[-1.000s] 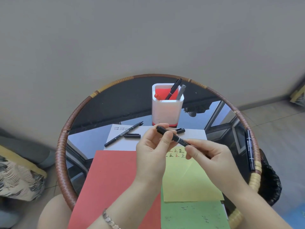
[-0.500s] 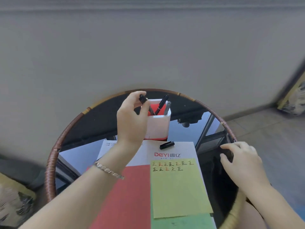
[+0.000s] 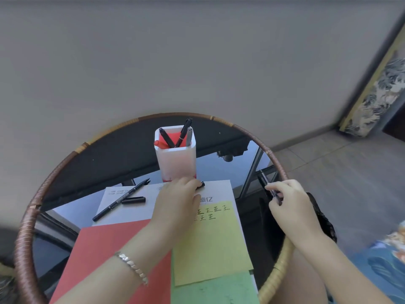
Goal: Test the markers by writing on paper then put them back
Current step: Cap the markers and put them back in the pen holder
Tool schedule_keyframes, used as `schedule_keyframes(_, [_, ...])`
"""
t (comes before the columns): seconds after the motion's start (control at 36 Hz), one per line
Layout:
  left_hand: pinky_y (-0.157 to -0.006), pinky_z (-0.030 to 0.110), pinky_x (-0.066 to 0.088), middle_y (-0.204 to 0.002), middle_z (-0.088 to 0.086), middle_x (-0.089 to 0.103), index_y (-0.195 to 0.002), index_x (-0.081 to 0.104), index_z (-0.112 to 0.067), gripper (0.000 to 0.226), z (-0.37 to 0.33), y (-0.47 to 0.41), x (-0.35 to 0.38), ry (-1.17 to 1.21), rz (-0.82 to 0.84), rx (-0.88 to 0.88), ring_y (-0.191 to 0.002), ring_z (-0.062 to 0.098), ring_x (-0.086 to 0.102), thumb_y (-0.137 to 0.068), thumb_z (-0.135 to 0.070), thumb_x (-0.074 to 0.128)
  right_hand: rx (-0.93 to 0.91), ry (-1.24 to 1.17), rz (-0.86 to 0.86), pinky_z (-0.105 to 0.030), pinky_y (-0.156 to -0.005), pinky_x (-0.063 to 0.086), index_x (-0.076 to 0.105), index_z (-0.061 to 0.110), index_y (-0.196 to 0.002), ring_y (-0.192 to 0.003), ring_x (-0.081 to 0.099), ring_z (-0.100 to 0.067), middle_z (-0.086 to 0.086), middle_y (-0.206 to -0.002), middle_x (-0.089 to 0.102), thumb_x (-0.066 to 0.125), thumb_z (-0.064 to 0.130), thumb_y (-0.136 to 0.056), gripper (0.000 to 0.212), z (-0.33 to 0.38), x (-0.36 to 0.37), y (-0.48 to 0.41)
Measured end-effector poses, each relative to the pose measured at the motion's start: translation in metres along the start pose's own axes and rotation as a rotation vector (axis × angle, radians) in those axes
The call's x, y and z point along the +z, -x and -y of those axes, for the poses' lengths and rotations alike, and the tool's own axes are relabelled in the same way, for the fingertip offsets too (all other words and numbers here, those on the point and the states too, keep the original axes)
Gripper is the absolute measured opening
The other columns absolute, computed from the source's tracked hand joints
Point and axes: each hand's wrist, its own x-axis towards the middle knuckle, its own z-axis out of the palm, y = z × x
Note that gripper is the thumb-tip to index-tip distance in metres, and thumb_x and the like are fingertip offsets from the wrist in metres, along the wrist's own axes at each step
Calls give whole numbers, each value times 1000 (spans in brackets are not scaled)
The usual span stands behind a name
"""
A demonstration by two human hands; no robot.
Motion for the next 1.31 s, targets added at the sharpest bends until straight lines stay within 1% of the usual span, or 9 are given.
schedule_keyframes(0.11, [-62, 31, 37, -82, 2, 71, -87, 70, -13, 22, 5, -8, 14, -118, 9, 3, -77, 30, 62, -71, 2, 67, -47, -174, -36, -1, -66, 40, 67, 18, -95, -77, 55, -4, 4, -95, 54, 54, -6, -79, 31, 4, -10, 10])
schedule_keyframes(0.22, [-49, 31, 40, -61, 2, 65, -70, 67, -12, 24, 7, -14, 16, -200, -5, -1, -59, 29, 58, -57, 6, 76, -59, -283, -25, -1, -66, 41, 64, 28, -86, -72, 56, -10, 9, -91, 56, 56, -7, -79, 36, 6, -15, 16])
schedule_keyframes(0.28, [-49, 30, 40, -63, 4, 63, -74, 67, -10, 28, 7, -15, 14, -203, -22, 11, -57, 30, 57, -55, 8, 75, -56, -323, 4, -2, -63, 40, 63, 29, -84, -71, 54, -12, 10, -88, 56, 55, -7, -79, 37, 10, -18, 18])
schedule_keyframes(0.39, [-63, 33, 45, -95, 1, 56, -107, 59, -12, 24, -8, -8, -3, 146, -97, -108, -80, 24, 55, -86, -2, 52, -36, -381, 78, -1, -63, 41, 62, 33, -84, -74, 57, -11, 8, -88, 59, 52, -4, -81, 38, 20, -20, 22])
schedule_keyframes(0.5, [-51, 10, 40, -90, -8, 58, -99, 49, -28, 20, -21, 7, -31, 613, -88, -334, -74, 1, 54, -94, -10, 43, -21, -403, 180, 0, -67, 42, 64, 36, -85, -84, 58, 5, 15, -91, 65, 53, 2, -82, 36, 33, -19, 26])
schedule_keyframes(0.58, [-52, 11, 41, -85, -2, 66, -94, 55, -23, 20, -15, 19, -47, 742, -77, -429, -68, 7, 60, -92, -5, 45, -31, -374, 230, -12, -72, 44, 64, 41, -81, -80, 60, 5, 20, -83, 67, 57, 9, -80, 33, 44, -17, 31])
schedule_keyframes(0.69, [-64, 21, 47, -80, -3, 71, -92, 63, -19, 20, -4, 36, -63, 937, -41, -593, -61, 0, 59, -91, -4, 50, -107, -426, 299, -2, -63, 40, 65, 36, -87, -80, 58, 8, 15, -84, 67, 66, 10, -77, 28, 63, -14, 38])
schedule_keyframes(0.83, [-67, 26, 45, -71, -10, 71, -93, 66, -19, 13, 13, 55, -73, 1017, -83, -691, -57, 0, 55, -90, -13, 55, -205, -499, 322, -15, -55, 46, 67, 36, -81, -76, 61, 2, 16, -82, 68, 69, 10, -75, 27, 85, -9, 47])
schedule_keyframes(1.31, [-65, 21, 46, -64, -13, 65, -88, 69, -22, 13, 19, 74, -74, 1131, -113, -694, -61, 1, 56, -87, -15, 58, -300, -512, 311, -8, -54, 42, 73, 33, -73, -69, 62, -4, 18, -70, 69, 70, 4, -75, 29, 95, 2, 56])
